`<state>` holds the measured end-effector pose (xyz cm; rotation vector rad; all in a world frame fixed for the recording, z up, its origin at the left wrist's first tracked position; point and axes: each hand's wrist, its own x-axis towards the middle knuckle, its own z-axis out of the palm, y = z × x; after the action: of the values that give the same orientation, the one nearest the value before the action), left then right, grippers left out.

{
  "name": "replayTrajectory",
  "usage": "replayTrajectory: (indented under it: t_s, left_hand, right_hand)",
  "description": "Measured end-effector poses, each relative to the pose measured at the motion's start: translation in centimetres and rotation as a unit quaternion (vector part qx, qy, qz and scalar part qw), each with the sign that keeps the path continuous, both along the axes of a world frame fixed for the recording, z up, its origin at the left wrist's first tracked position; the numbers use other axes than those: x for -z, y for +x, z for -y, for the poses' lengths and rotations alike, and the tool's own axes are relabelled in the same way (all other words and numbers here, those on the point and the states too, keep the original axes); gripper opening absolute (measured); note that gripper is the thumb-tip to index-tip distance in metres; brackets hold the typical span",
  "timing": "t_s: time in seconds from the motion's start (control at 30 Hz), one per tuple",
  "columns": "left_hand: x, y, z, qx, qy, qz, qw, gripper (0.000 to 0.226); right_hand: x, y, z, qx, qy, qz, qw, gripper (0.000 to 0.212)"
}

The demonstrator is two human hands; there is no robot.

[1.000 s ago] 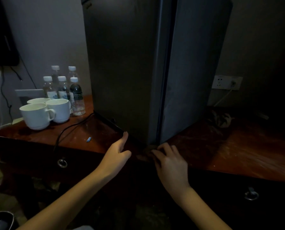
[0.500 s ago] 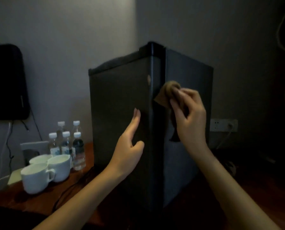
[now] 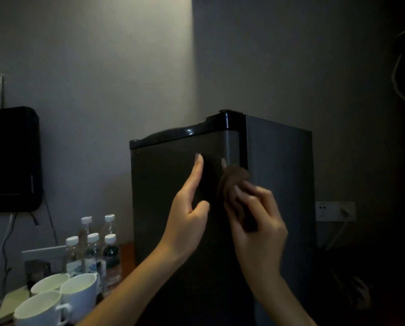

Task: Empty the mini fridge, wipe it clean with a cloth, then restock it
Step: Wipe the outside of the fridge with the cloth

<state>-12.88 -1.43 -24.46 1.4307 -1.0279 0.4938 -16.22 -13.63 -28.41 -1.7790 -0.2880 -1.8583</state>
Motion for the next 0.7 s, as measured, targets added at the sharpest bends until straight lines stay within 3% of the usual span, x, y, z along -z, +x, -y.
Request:
replayTrajectory:
  t_s: [0.27,0.4,0.57,0.7]
  left_hand:
    - [0.2,-0.1,0.0,-0.009,-0.001,0.003,1.000,0.082]
    - [1.4,-0.4,-0.3,-0.004,0.014,0.006,1.000,0.080]
    - [3.5,-1.6,0.0,0.002,0.030,-0.003,1.000,0.078]
    - [4.3,-2.4,0.3,-0.016,0.046,0.007,0.999,0.077]
  right_hand:
    - [-8.5,0.3,-0.4,-0.043,0.058,0.029,0.997,0.032]
    - [-5.2,-0.1,-0.8,-0.048,0.062,0.018,0.997,0.021]
    - [2.4,-0.9,-0.7,-0.027,0.050,-0.054,0.997,0.027]
    - [-0.3,-1.6,-0.4,-0.064,0.060,-0.053,0.995,0.027]
